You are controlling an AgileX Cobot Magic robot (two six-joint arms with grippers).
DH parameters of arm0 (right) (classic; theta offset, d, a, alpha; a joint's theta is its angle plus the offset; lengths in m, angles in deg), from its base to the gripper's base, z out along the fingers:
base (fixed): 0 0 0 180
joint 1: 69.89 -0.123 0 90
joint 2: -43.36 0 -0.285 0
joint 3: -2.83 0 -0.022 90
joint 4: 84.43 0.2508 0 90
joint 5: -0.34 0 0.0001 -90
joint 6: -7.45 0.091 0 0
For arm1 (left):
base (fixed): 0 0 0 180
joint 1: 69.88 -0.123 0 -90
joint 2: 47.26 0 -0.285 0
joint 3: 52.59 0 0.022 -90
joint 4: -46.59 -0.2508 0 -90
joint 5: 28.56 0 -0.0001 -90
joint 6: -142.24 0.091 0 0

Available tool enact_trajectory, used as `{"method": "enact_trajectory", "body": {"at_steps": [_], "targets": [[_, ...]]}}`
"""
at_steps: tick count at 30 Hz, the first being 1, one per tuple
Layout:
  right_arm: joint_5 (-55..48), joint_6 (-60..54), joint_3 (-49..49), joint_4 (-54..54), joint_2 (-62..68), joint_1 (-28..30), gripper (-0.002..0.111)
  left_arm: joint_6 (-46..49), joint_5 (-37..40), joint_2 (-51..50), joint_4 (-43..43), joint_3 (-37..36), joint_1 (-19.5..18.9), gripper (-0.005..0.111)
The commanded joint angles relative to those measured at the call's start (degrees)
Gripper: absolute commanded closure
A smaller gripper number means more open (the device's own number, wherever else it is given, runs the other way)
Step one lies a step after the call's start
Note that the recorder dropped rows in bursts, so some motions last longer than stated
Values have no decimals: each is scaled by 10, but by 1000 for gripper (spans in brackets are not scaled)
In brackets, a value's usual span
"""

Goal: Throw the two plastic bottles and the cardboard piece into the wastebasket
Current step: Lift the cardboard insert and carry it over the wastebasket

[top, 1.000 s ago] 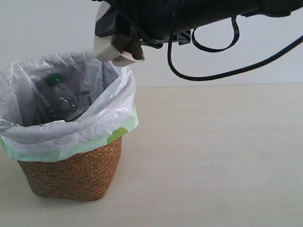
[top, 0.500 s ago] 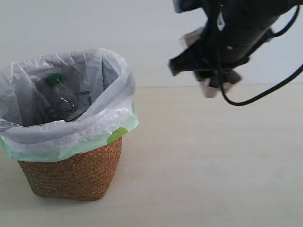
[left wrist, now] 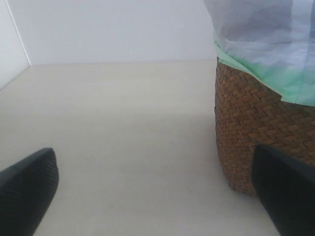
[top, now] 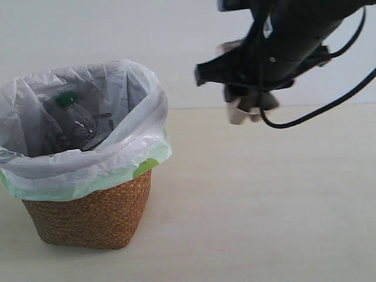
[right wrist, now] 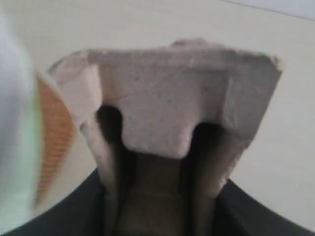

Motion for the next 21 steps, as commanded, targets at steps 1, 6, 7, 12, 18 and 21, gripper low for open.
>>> {"method": "enact_trajectory", "body": {"at_steps": [1, 6, 7, 12, 18, 21], "targets": [[97, -246, -53, 302, -37, 0, 108, -5, -5, 2, 1, 2, -1, -1], [26, -239, -46, 198, -48, 0, 108, -5, -5, 2, 1, 2, -1, -1], [16, -218, -33, 161, -40, 0, 108, -5, -5, 2, 1, 2, -1, -1], [-153, 36, -4, -234, 6, 0, 108, -5, -5, 2, 1, 2, -1, -1], [-221, 122, -4, -335, -1, 0, 108, -5, -5, 2, 1, 2, -1, -1], [-181, 146, -4, -275, -1, 0, 108, -5, -5, 2, 1, 2, -1, -1]]}}
